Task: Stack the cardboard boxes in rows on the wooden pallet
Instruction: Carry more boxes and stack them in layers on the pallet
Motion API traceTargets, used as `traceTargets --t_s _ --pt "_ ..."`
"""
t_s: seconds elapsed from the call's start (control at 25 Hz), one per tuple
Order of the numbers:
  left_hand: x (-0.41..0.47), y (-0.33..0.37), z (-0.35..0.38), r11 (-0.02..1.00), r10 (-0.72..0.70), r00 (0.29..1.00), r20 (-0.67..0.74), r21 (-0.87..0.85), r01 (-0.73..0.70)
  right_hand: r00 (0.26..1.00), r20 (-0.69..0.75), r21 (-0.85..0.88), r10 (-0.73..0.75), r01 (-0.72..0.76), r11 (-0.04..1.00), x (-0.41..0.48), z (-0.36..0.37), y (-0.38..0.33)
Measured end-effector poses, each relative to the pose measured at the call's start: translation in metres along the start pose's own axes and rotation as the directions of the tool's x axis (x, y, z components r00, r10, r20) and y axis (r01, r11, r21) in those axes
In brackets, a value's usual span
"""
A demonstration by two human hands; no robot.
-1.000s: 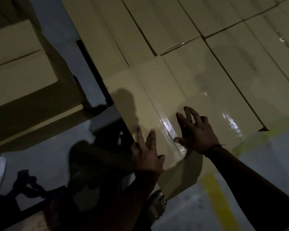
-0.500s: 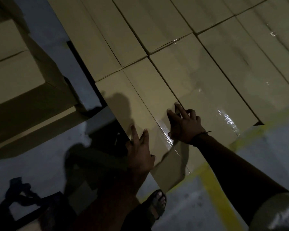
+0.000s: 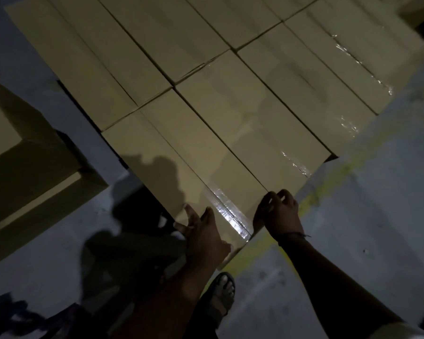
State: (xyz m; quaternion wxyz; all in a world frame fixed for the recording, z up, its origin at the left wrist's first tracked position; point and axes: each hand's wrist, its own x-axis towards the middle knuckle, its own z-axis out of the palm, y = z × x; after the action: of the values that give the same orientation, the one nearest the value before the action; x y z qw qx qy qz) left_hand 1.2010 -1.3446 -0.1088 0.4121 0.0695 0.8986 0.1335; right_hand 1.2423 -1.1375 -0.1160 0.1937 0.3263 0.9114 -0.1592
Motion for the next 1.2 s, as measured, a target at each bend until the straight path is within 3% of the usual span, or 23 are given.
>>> traceTargets --t_s 0.08,0.2,0.28,0.36,0.48,0.56,0.8,0.96,1.2 --pt "-0.002 0.001 0.002 1.0 0.016 1.0 0.017 -0.001 -0.016 1.0 0.027 0.018 0.003 -0.004 1.0 0.0 0.0 0.004" --pt "0.004 -0.003 -0.008 0.99 0.006 0.996 0.089 -0.141 0.007 0.995 0.103 -0.055 0.006 0.0 0.998 0.003 -0.017 -0.005" --pt "-0.005 -0.007 -0.027 0.955 0.033 0.997 0.064 -0.298 -0.012 0.975 0.222 -0.099 -0.016 0.039 0.994 0.0 -0.031 -0.011" --pt "-0.03 -0.007 -0.057 0.942 0.105 0.994 0.005 -0.322 -0.098 0.96 0.273 -0.099 -0.061 0.091 0.991 -0.012 -0.044 -0.028" --pt "-0.09 -0.005 -0.107 0.953 0.173 0.984 -0.041 -0.244 -0.178 0.946 0.265 -0.04 -0.185 0.202 0.979 -0.056 -0.077 -0.073" --pt "-0.134 -0.009 -0.136 0.956 0.146 0.988 -0.045 -0.251 -0.153 0.934 0.249 0.024 -0.256 0.258 0.966 -0.095 -0.111 -0.107" --pt "-0.263 -0.048 -0.207 0.88 0.085 0.971 -0.221 -0.441 -0.178 0.864 0.124 0.19 -0.487 0.461 0.867 -0.192 -0.182 -0.187" --pt "-0.321 -0.095 -0.226 0.834 -0.059 0.914 -0.401 -0.523 -0.176 0.751 0.097 0.212 -0.653 0.625 0.751 -0.228 -0.197 -0.233" --pt "-0.372 -0.171 -0.233 0.786 -0.352 0.798 -0.489 -0.618 -0.032 0.596 0.205 0.161 -0.777 0.762 0.627 -0.26 -0.196 -0.293"
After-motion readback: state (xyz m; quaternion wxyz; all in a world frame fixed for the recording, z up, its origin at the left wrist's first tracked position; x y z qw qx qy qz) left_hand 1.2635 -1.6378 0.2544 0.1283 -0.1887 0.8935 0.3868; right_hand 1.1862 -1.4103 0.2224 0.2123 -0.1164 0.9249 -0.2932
